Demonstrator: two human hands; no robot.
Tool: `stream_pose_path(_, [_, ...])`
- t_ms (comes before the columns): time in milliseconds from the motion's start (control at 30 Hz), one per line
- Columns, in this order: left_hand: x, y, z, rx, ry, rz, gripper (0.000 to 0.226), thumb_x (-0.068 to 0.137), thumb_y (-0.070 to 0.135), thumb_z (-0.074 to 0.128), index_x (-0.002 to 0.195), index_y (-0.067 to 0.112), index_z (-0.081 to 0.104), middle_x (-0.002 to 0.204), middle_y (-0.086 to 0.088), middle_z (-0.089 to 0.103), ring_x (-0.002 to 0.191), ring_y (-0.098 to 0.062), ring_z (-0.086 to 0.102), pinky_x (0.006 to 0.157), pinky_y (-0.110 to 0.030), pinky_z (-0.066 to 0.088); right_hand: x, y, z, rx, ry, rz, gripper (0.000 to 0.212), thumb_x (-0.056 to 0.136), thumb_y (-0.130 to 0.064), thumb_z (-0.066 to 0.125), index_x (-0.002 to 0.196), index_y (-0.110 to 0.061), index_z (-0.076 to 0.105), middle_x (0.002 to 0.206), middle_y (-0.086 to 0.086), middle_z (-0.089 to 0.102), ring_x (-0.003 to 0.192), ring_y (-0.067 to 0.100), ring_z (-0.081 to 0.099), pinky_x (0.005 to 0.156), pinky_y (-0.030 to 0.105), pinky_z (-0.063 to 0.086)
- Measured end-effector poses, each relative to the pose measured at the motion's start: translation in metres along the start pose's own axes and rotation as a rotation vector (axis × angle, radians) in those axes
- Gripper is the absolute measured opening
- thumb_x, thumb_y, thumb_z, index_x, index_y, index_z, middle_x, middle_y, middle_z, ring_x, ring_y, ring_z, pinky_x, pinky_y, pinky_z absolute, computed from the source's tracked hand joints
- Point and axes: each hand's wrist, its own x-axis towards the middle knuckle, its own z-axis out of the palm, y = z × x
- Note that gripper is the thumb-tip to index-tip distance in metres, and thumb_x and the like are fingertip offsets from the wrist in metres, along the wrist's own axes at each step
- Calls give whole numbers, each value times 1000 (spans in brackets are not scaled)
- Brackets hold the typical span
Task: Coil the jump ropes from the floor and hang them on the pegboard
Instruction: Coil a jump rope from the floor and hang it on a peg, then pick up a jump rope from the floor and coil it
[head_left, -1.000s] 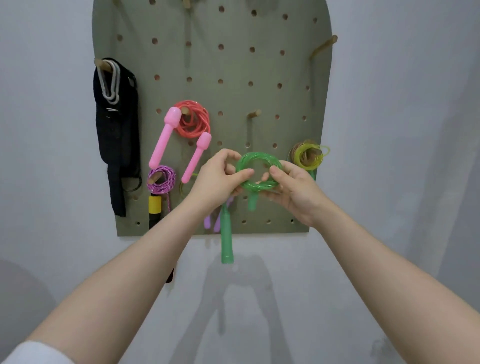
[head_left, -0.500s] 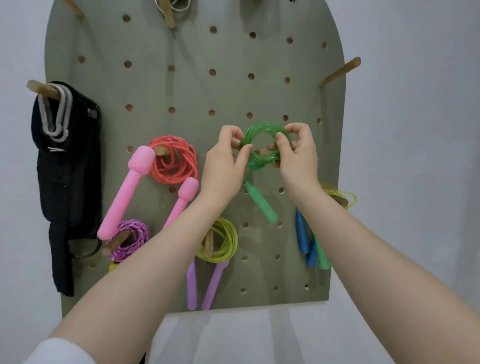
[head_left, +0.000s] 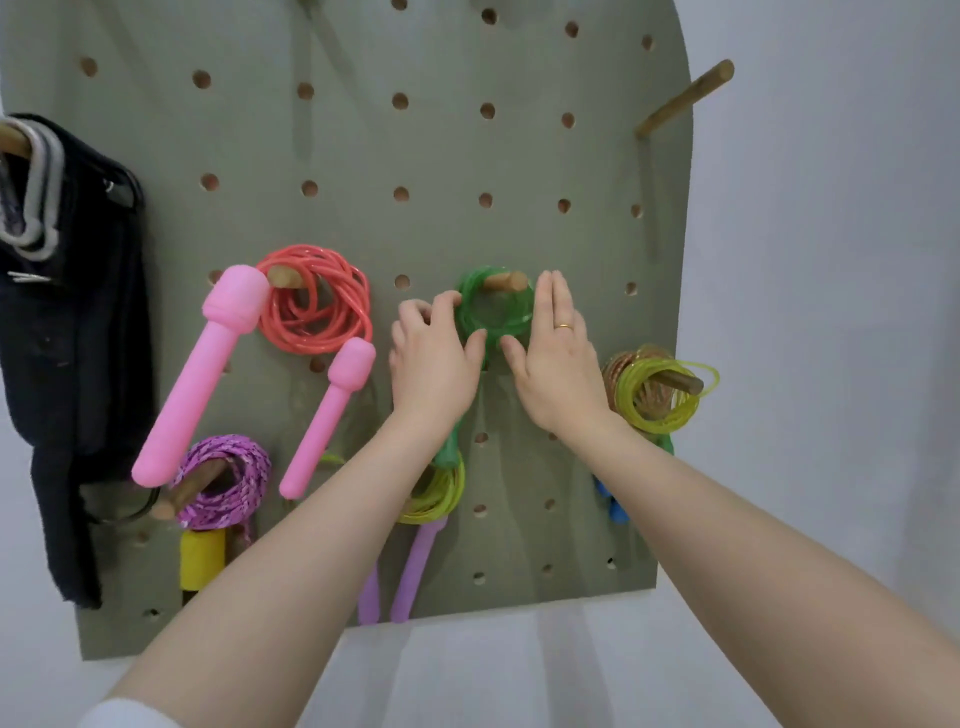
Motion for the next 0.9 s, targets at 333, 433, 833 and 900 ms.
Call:
stream_pose_path(333, [-169,32,-1,-395,-42,62,27,77,2,45,100,2,57,102,-6,42,76,-9,46,76,-10,36,-193,56,-60,-108,-497,-121,27,93,-18,38,115,-10,53,137,6,41,107,31,52,77,40,48])
stream_pose_path(433, [-245,39,19,-439,-353,-58,24,83,-4,42,92,12,59,94,5,46,69,-11,51,64,-15,35,-274,84,-72,-90,-705,26,24,92,-16,37,105,-13,57,121,2,49,99,27,54,79,39,49])
stream_pose_path(833, [-540,6,158,-318,-1183,-587,19,91,8,43,95,15,60,93,-3,59,65,-12,54,56,-23,42,-621,210,-43,-44,-1113,805,20,91,-13,42,89,-8,61,101,13,55,98,33,55,84,37,45])
stream_pose_path(900, [-594,-12,188,-262,-1271,-605,17,91,8,44,94,15,59,88,0,56,72,-18,58,54,-21,39,-680,227,-22,-80,-1134,954,21,90,-12,43,95,-5,63,106,17,57,99,35,56,83,34,43])
